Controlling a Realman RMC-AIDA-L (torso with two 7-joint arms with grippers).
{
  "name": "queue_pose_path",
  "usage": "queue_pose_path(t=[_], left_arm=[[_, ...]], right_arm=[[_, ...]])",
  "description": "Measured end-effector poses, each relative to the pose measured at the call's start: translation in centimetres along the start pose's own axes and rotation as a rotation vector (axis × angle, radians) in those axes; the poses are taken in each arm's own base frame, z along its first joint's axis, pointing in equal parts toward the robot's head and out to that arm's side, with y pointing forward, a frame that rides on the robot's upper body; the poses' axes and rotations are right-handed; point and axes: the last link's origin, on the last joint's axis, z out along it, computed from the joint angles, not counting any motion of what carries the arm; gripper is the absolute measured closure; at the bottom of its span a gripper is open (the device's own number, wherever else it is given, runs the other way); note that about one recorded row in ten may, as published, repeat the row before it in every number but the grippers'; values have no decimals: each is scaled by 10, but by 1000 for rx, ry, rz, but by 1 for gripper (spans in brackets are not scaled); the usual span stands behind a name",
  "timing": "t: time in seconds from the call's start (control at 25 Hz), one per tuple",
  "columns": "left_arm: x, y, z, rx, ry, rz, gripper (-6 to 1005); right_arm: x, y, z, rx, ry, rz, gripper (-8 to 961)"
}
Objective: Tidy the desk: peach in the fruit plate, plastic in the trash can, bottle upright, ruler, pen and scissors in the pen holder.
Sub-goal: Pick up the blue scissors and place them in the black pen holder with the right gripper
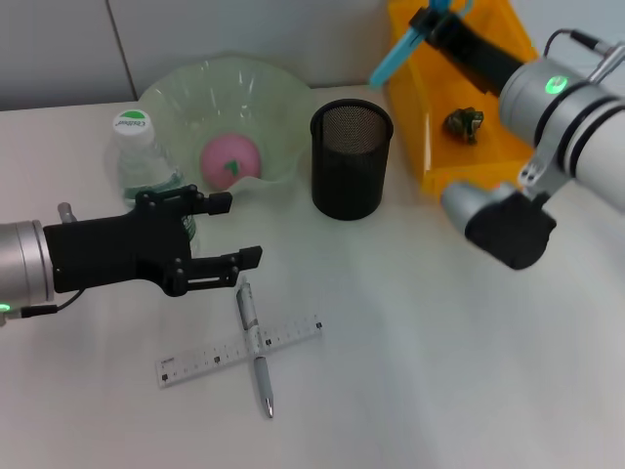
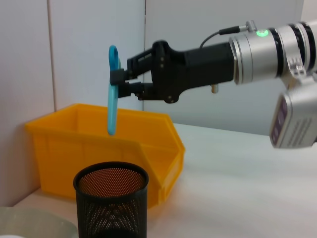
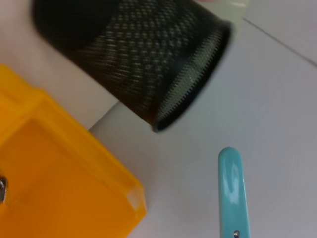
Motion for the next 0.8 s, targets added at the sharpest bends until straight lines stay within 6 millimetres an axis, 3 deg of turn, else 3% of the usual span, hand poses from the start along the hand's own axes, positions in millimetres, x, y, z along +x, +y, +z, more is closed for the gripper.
queue_pose_path(t=[0.24, 0.8], left_arm=[[-8, -1, 4, 43, 34, 21, 208], [-7, -4, 5, 82, 66, 53, 207]], right_arm=[[-16, 16, 2, 52, 12, -206, 663], [-36, 13, 4, 116, -4, -393, 652]])
